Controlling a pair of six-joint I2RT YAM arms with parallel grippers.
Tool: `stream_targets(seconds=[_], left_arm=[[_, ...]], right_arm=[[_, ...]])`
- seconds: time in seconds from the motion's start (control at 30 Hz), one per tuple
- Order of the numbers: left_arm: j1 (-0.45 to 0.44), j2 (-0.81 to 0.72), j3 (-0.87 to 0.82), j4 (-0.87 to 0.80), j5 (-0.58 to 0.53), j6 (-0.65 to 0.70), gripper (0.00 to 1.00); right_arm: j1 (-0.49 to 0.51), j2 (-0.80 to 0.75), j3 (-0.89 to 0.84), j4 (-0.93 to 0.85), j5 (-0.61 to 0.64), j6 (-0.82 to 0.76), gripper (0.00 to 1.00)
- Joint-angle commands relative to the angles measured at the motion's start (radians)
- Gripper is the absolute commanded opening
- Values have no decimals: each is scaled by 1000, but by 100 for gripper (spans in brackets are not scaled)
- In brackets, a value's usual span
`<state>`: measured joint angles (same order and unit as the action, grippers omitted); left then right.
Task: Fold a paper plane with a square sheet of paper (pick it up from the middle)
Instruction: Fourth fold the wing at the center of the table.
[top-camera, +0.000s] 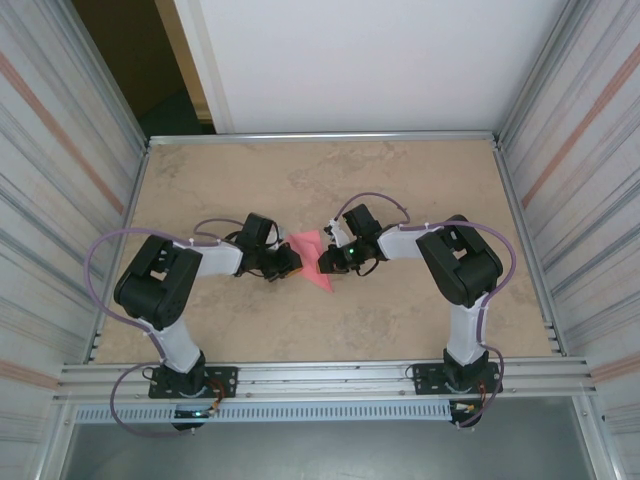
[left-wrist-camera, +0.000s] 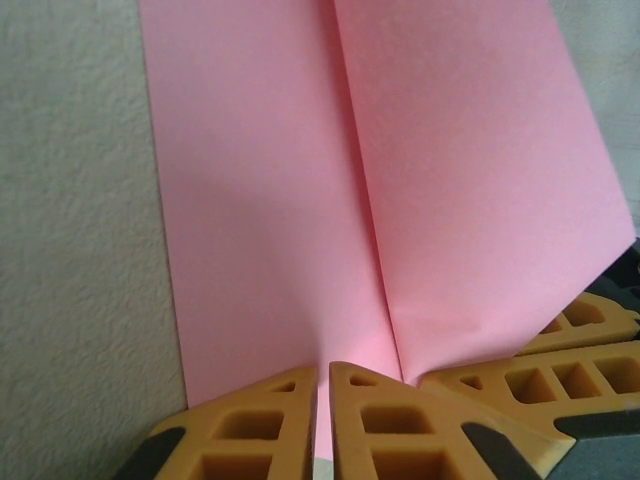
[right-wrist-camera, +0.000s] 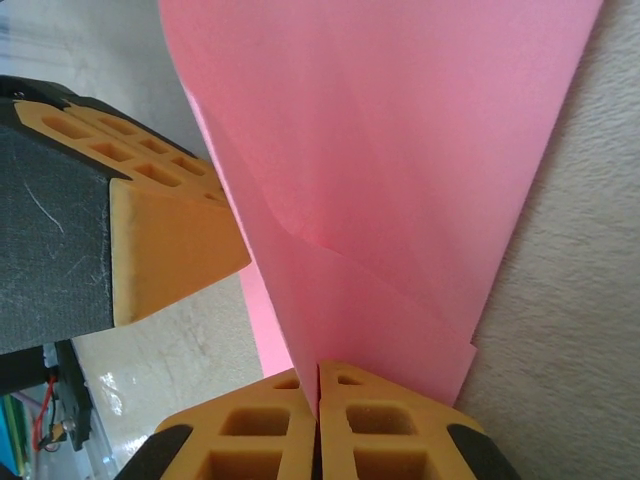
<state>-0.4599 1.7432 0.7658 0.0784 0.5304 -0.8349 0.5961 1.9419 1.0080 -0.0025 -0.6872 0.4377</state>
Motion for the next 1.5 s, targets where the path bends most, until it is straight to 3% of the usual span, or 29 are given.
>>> stream_targets(seconds=[0.0, 0.43, 0.87, 1.2, 1.47], left_arm=[[-3, 16, 11, -47, -24, 20, 12], [-4, -27, 66, -72, -17, 43, 14], [-11, -5, 58, 77, 37, -8, 29], [-45, 65, 177, -95, -23, 48, 46], [-49, 99, 208, -176, -61, 52, 46]], right_arm=[[-5, -2, -10, 33, -38, 39, 9], [-39, 12, -85, 129, -98, 131, 7], [-57, 30, -105, 163, -118, 171, 7], [-57, 31, -108, 163, -118, 173, 7], [-64, 29, -112, 164, -118, 176, 7]])
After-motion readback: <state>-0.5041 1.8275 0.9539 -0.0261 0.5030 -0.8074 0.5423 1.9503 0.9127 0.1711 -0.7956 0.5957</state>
